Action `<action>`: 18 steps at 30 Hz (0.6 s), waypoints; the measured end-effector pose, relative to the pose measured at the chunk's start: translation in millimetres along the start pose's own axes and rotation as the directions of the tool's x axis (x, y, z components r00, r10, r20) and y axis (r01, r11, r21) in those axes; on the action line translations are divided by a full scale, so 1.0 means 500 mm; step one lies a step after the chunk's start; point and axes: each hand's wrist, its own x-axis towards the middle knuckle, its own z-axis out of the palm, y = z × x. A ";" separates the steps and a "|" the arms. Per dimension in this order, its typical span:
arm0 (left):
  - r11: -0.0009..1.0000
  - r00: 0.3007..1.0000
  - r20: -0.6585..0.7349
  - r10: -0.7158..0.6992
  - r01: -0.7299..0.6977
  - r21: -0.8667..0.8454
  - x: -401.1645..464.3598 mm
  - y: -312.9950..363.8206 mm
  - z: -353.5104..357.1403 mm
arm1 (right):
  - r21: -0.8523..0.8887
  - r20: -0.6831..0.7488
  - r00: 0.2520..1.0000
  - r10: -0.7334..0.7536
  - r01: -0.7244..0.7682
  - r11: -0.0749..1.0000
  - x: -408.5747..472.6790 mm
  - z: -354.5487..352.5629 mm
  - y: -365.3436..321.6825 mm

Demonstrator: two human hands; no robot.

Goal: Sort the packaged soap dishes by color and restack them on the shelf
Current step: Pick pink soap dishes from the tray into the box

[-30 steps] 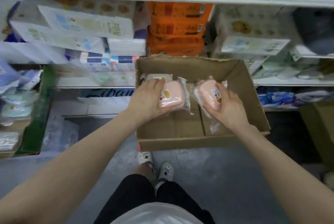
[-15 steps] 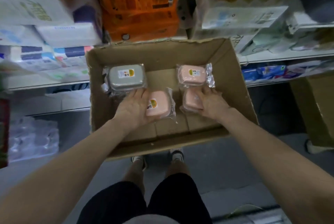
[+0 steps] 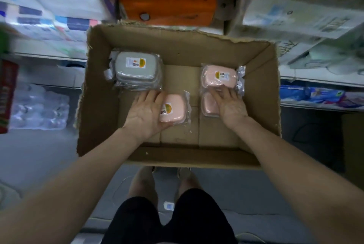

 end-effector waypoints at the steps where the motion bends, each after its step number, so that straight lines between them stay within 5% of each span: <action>1: 1.000 1.000 -0.005 0.004 -0.004 -0.005 0.004 0.006 -0.003 | 0.106 -0.006 1.000 -0.017 0.017 0.994 -0.007 -0.014 -0.002; 4: 1.000 0.999 0.042 0.014 -0.013 -0.018 0.020 0.031 -0.014 | 0.339 -0.056 0.983 -0.174 0.182 0.923 -0.036 -0.060 -0.015; 8: 0.994 0.994 0.049 0.096 -0.093 -0.064 0.053 0.074 -0.020 | 0.295 -0.153 0.948 -0.279 0.313 0.903 -0.066 -0.095 -0.042; 14: 0.976 0.977 0.023 0.210 -0.208 -0.057 0.091 0.105 -0.019 | 0.275 -0.223 0.960 -0.172 0.231 0.933 -0.063 -0.091 -0.055; 18: 0.989 0.994 -0.042 0.098 -0.093 0.118 0.095 0.048 -0.056 | 0.183 -0.204 0.973 -0.107 0.146 0.972 -0.049 -0.098 0.006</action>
